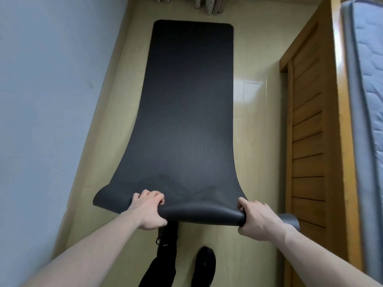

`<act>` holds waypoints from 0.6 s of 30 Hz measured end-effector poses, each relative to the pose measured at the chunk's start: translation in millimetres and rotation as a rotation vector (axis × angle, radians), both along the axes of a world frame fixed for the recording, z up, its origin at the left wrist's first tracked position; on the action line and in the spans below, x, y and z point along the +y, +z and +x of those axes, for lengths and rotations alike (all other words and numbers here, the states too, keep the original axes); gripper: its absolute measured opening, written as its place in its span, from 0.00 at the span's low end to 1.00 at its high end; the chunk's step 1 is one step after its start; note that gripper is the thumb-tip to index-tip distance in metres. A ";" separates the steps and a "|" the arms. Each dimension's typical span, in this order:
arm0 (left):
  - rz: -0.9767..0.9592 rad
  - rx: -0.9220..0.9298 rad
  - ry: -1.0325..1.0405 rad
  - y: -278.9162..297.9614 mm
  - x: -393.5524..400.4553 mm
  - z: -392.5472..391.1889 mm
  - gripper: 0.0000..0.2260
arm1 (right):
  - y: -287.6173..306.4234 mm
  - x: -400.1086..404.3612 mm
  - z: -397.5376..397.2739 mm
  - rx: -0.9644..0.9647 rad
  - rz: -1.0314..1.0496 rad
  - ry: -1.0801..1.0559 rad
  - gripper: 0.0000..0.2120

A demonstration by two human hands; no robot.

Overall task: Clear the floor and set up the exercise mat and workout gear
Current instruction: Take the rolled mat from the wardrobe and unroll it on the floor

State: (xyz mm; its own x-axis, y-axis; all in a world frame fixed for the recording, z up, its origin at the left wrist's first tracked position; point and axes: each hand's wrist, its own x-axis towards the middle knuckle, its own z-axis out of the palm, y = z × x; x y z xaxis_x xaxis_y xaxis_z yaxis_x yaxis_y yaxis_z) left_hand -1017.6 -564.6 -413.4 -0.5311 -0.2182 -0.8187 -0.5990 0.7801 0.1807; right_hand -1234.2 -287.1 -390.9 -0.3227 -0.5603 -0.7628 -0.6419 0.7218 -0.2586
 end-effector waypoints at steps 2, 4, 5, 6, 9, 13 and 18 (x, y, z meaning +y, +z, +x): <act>-0.036 0.023 -0.029 5.6 18.7 9.4 0.22 | 12.2 16.7 10.1 0.029 -0.025 0.041 0.15; -0.061 0.052 -0.053 14.2 37.8 18.5 0.25 | 20.5 34.2 17.1 0.080 -0.057 0.077 0.14; -0.073 0.063 -0.055 18.0 46.8 21.9 0.26 | 23.5 41.7 20.2 0.090 -0.073 0.085 0.14; -0.086 0.068 -0.052 22.3 55.3 26.0 0.26 | 27.2 48.6 24.0 0.091 -0.089 0.089 0.14; -0.136 0.046 -0.076 29.7 69.4 39.4 0.26 | 31.3 60.8 37.4 0.070 -0.150 0.062 0.12; -0.126 -0.013 -0.082 35.1 71.6 50.7 0.23 | 26.6 61.0 68.1 0.076 -0.251 0.026 0.10; -0.074 0.118 0.030 39.2 62.4 39.8 0.23 | 11.4 46.6 125.1 0.134 -0.317 0.068 0.13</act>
State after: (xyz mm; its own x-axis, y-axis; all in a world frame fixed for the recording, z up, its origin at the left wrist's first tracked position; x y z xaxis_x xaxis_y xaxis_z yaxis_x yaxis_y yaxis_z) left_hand -977.9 -502.2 -374.2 -0.6149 -0.2930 -0.7322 -0.6005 0.7757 0.1939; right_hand -1109.1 -240.5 -379.6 -0.3621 -0.7862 -0.5007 -0.7291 0.5736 -0.3734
